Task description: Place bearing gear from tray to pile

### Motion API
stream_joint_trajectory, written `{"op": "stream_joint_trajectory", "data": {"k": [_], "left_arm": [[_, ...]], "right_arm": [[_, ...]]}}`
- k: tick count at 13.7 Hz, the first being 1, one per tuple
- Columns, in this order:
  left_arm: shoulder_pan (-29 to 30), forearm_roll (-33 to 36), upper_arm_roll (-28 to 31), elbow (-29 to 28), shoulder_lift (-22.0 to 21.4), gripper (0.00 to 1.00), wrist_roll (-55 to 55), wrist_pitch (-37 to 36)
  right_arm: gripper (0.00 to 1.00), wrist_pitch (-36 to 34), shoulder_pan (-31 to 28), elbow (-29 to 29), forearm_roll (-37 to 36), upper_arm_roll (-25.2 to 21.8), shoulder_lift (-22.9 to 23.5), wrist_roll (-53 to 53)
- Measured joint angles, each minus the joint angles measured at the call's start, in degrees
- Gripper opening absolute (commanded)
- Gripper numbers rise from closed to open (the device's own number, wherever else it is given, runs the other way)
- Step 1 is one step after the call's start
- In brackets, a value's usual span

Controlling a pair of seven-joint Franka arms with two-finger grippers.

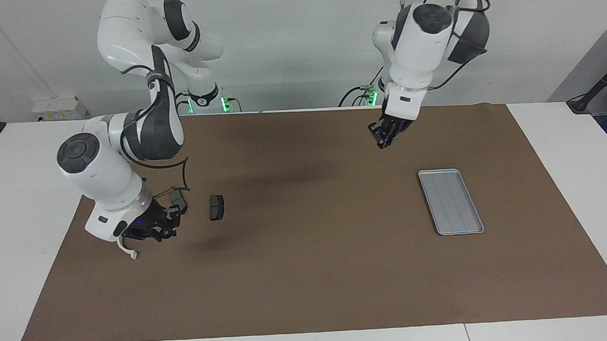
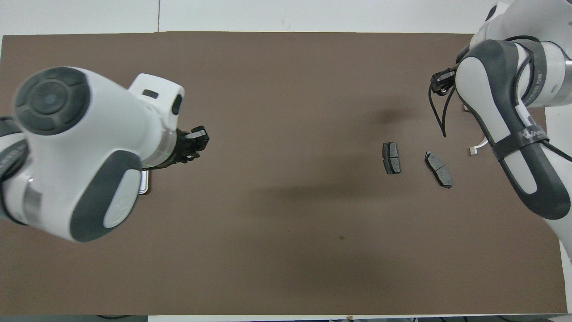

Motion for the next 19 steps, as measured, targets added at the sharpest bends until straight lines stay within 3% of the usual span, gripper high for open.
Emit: {"op": "stream_joint_trajectory", "data": {"k": [6, 9, 14, 15, 16, 18, 19], "left_arm": [[-8.3, -0.3, 0.1, 10.0, 22.2, 0.0, -16.1, 12.8], [-8.5, -1.3, 0.4, 10.5, 24.9, 0.0, -18.4, 19.2], [-9.3, -1.4, 0.4, 6.7, 24.9, 0.0, -18.8, 21.3], [-9.3, -1.4, 0.5, 5.8, 24.9, 0.0, -18.8, 21.9], [-9.3, -1.4, 0.5, 4.9, 24.9, 0.0, -18.8, 22.4], [-9.4, -1.4, 0.5, 4.1, 25.0, 0.0, -18.9, 22.8], [-9.4, -1.4, 0.5, 4.0, 25.0, 0.0, -19.0, 22.8]], "right_arm": [[0.0, 9.2, -3.0, -9.4, -1.6, -0.1, 0.7, -5.0], [0.0, 13.8, -3.9, -14.2, -2.1, -0.1, 0.8, -5.4], [0.0, 18.7, -3.9, -19.7, -2.2, -0.1, 0.4, -5.4], [0.11, 19.1, -3.9, -20.2, -2.2, -0.1, 0.2, -5.4], [0.54, 19.3, -4.0, -20.4, -2.2, -0.1, 0.0, -5.4], [1.0, 19.3, -3.9, -20.6, -2.2, -0.1, 0.0, -5.4], [1.0, 19.3, -3.9, -20.7, -2.2, 0.0, 0.0, -5.4]]}}
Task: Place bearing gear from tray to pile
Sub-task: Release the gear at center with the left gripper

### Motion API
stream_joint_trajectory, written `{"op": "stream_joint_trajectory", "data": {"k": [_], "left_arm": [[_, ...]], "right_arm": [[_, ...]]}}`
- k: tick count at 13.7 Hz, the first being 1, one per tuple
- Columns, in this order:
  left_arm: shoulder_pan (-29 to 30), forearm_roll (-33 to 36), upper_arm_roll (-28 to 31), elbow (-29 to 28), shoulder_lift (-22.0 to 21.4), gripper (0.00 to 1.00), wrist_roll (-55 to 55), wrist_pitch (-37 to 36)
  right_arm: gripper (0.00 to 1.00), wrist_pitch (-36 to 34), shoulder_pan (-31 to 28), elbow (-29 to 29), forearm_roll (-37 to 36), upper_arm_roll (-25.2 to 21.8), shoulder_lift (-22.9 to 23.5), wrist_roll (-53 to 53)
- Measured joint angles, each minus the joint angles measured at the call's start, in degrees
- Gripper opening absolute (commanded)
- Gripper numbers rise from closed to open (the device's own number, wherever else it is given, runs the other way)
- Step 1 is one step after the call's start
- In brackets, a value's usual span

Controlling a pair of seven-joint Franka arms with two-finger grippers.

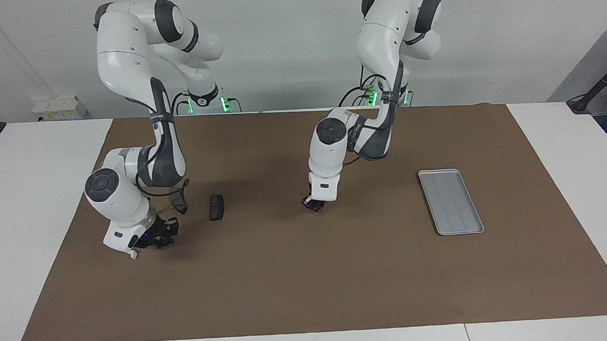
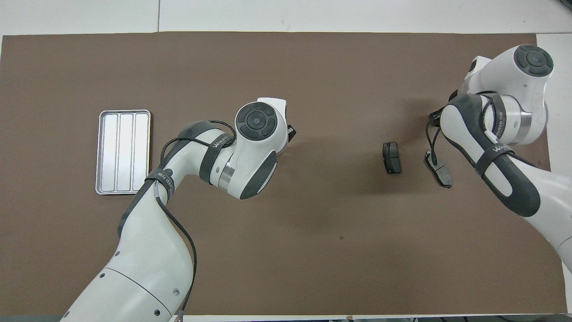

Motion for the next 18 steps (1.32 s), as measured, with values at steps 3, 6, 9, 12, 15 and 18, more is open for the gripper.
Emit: {"op": "stream_joint_trajectory", "data": {"k": [3, 6, 9, 12, 15, 18], "left_arm": [[0.0, 0.0, 0.0, 0.0, 0.0, 0.05, -0.1, 0.0], [0.0, 0.0, 0.0, -0.3, 0.0, 0.05, -0.3, 0.0], [0.0, 0.0, 0.0, -1.1, 0.0, 0.26, -0.3, 0.0], [0.0, 0.0, 0.1, -1.2, 0.0, 1.0, -0.7, 0.0], [0.0, 0.1, 1.2, -0.6, -0.2, 1.0, -1.0, -0.8], [0.1, 0.2, 4.5, 1.2, -4.1, 1.0, -0.9, -5.9]], "right_arm": [[1.0, -0.3, 0.5, 0.1, 0.0, 0.2, -0.5, 0.6], [1.0, -3.5, 1.4, 2.4, 0.0, 0.4, -2.1, 2.4], [1.0, -6.4, 2.2, 6.8, 0.0, 0.5, -3.1, 2.9], [1.0, -6.9, 3.0, 9.1, -0.2, 0.6, -3.1, 2.9], [1.0, -7.0, 3.7, 10.1, -0.4, 0.6, -2.9, 2.9], [1.0, -7.0, 4.1, 11.7, -0.4, 0.7, -2.3, 2.9]]}}
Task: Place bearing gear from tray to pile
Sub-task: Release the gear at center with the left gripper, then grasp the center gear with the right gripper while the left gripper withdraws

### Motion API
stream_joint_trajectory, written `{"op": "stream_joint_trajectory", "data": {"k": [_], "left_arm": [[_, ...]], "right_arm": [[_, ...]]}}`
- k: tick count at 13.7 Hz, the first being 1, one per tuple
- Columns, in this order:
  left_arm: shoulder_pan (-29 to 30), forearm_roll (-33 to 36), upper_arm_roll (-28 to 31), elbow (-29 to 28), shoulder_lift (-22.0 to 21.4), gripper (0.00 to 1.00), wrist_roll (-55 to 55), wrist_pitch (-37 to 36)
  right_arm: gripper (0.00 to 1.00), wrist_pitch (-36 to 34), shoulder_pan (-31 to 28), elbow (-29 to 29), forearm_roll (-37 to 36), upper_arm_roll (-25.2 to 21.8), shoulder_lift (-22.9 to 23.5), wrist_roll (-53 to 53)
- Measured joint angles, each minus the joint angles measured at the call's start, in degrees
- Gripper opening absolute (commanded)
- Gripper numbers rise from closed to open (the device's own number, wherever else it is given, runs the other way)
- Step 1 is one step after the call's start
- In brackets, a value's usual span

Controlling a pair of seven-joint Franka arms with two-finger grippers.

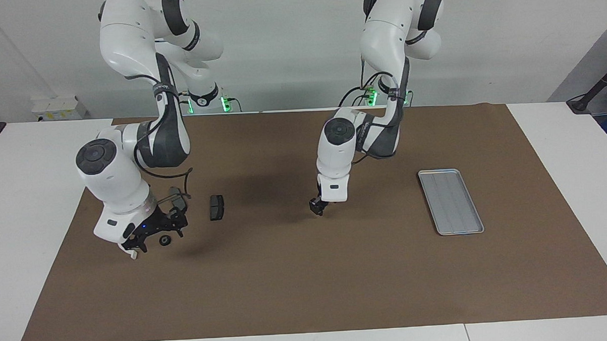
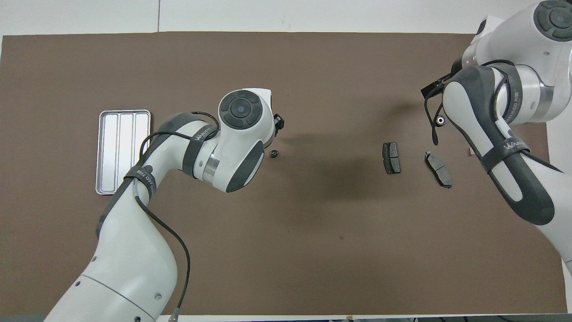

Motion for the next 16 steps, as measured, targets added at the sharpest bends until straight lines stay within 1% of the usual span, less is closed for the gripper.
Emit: {"op": "stream_joint_trajectory", "data": {"k": [2, 3, 6, 9, 11, 13, 15, 16], "left_arm": [[0.7, 0.2, 2.9, 0.2, -4.7, 1.0, 2.3, -5.4], [2.1, 0.3, 3.8, 0.2, -7.3, 1.0, 5.4, -8.4], [9.7, 0.3, 4.5, 0.3, -14.7, 1.0, 17.2, -16.9], [17.6, 0.3, 4.7, 0.1, -20.8, 1.0, 30.6, -23.6], [21.7, 0.3, 4.8, 0.1, -23.9, 1.0, 36.8, -26.6], [23.7, 1.0, 4.8, 0.1, -26.1, 1.0, 39.8, -28.9], [24.5, 2.7, 4.6, 0.5, -27.8, 1.0, 41.9, -31.1], [25.9, 3.1, 3.7, 0.8, -28.5, 1.0, 43.4, -31.8]], "right_arm": [[1.0, -0.1, 1.6, 0.4, 0.1, 0.1, 0.2, 1.6], [1.0, -0.7, 2.8, 0.6, 0.1, 0.1, 0.3, 4.4], [1.0, -3.6, 8.7, 2.1, 0.0, 0.3, 0.5, 14.3], [1.0, -8.6, 16.6, 6.8, -0.2, 0.3, 1.6, 26.2], [1.0, -11.0, 21.5, 10.8, -0.3, 0.3, 3.4, 33.0], [1.0, -11.8, 25.9, 14.0, -0.3, 0.3, 5.7, 38.4], [1.0, -11.7, 29.5, 15.6, -0.3, 0.2, 7.8, 42.0], [1.0, -11.3, 31.0, 16.0, -0.3, 0.1, 8.7, 43.5]]}}
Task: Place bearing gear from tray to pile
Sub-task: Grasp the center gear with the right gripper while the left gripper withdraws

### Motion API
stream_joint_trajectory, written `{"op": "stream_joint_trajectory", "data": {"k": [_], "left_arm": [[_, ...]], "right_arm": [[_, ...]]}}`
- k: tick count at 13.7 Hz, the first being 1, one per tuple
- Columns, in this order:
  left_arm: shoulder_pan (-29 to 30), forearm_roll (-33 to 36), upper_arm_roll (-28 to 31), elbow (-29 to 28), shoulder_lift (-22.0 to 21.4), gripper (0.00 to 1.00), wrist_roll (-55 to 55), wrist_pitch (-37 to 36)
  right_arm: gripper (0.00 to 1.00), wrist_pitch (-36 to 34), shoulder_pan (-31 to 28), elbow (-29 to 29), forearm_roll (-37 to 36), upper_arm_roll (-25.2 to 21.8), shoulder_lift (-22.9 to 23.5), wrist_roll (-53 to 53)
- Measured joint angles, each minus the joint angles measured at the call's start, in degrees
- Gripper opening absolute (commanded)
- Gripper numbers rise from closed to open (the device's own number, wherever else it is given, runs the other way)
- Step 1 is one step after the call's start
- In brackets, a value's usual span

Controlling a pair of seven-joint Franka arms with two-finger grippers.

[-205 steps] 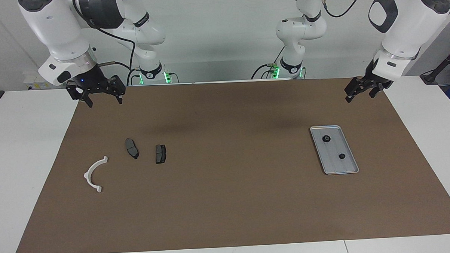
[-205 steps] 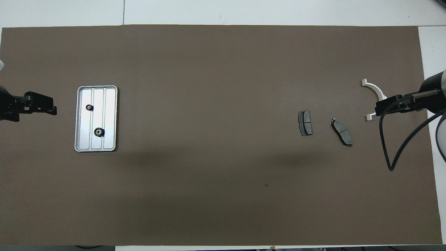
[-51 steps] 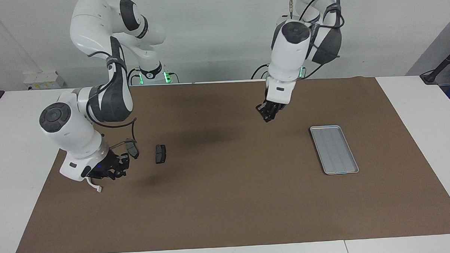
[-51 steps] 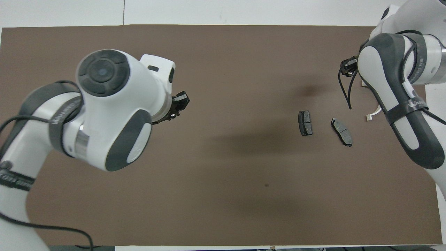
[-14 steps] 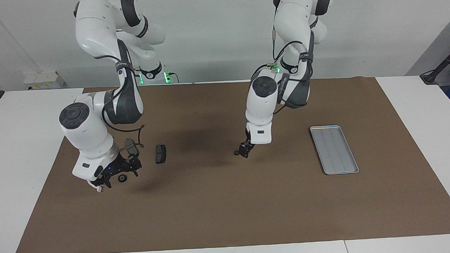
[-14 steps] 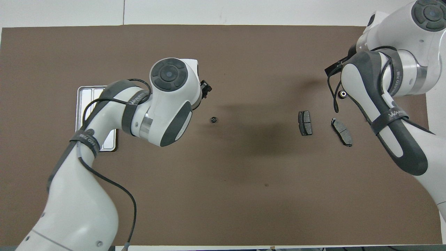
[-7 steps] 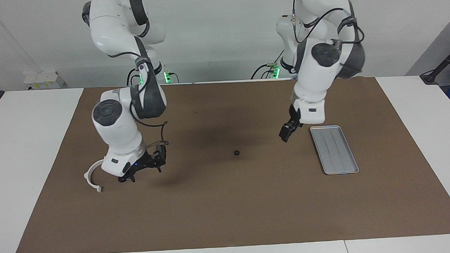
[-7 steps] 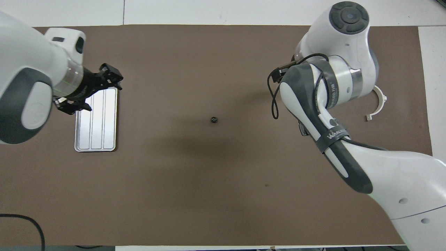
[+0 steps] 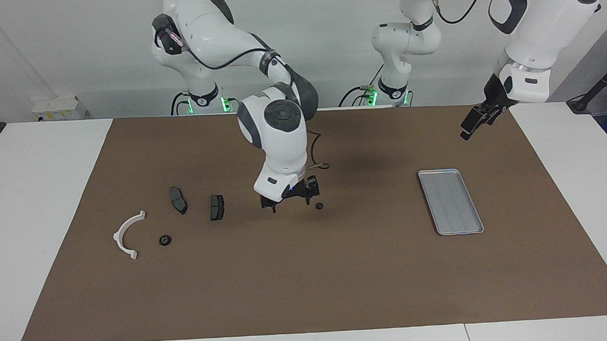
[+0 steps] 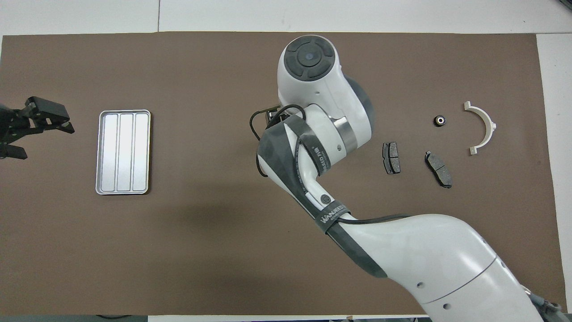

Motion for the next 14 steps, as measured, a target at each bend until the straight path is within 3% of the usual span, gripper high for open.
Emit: {"op": "stream_joint_trajectory", "data": {"k": [3, 6, 10, 14], "left_arm": [[7.0, 0.3, -5.8, 2.7, 0.1, 1.0, 3.4, -3.4], [8.4, 0.3, -6.8, 6.2, 1.3, 1.0, 8.0, -5.7], [8.4, 0.3, -7.2, -0.7, -0.2, 1.0, 11.8, -0.8], [8.4, 0.3, -7.5, -2.5, -1.5, 1.0, 11.8, -0.3]], "right_arm": [[1.0, 1.3, 3.0, 0.4, 0.0, -0.1, 2.0, 2.3], [1.0, 4.5, 3.9, 0.3, 0.0, -0.1, 3.1, 3.9], [1.0, 6.8, 4.0, -1.1, 0.0, -0.1, 3.8, 4.4], [1.0, 10.3, 3.8, -5.6, 0.0, -0.1, 3.9, 4.6]]}}
